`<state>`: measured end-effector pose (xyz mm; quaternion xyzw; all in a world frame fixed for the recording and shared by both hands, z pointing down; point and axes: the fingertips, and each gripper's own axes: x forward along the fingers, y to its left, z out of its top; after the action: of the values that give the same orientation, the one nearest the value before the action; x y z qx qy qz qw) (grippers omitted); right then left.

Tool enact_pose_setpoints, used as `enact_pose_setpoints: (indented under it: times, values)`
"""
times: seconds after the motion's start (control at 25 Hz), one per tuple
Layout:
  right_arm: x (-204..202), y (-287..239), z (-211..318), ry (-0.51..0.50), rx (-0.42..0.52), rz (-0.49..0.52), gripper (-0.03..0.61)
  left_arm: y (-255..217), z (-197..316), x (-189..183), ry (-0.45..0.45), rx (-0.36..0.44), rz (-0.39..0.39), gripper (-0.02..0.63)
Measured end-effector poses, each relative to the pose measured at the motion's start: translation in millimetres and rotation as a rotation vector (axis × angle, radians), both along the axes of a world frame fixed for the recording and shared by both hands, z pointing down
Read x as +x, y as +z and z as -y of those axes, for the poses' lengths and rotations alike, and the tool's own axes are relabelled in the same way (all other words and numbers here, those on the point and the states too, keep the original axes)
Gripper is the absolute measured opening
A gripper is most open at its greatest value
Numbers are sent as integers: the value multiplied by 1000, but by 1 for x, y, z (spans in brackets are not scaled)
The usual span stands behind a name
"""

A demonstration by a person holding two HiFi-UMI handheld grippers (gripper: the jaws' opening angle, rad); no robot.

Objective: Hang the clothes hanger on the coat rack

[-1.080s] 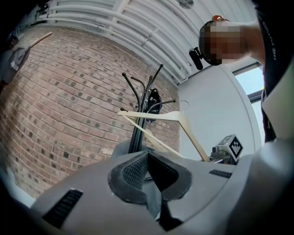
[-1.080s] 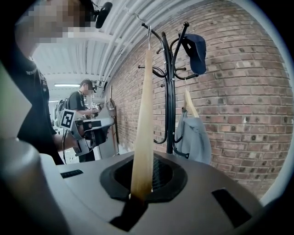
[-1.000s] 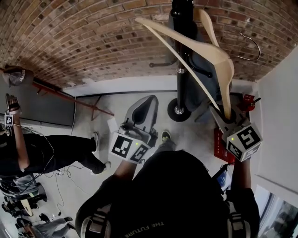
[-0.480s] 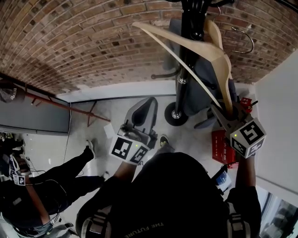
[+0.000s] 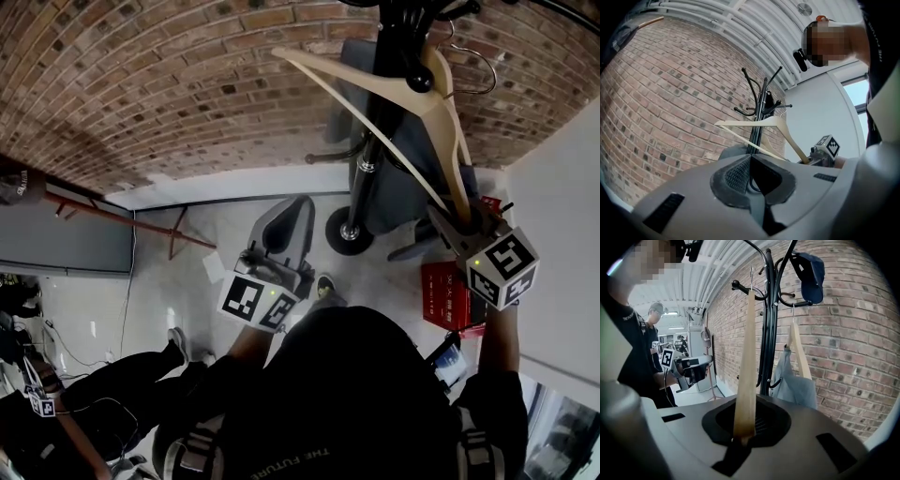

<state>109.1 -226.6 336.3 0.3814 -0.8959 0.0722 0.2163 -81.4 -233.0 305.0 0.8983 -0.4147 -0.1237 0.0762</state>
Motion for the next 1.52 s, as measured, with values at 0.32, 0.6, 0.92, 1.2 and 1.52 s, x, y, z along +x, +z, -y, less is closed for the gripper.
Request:
enact_pose_setpoints:
  times: [0.32,0.6,0.92,1.2,1.52]
  values:
    - [4,-2,8,6,-28,-6,31,-4,6,0,7,12,-13,18]
    - [3,0,18,2,-42,-25,31,-3,11,-3,-1,12,-16,18]
    - [2,1,26,0,-53,-56,31,0,16,-8,-8,5,-24,18]
    - [2,4,31,7,-61,-95,31,2,20,-12,-8,-3,-34,18]
    - [6,10,38,29,-83,-157,31,3,26,-16,-7,-13,-39,18]
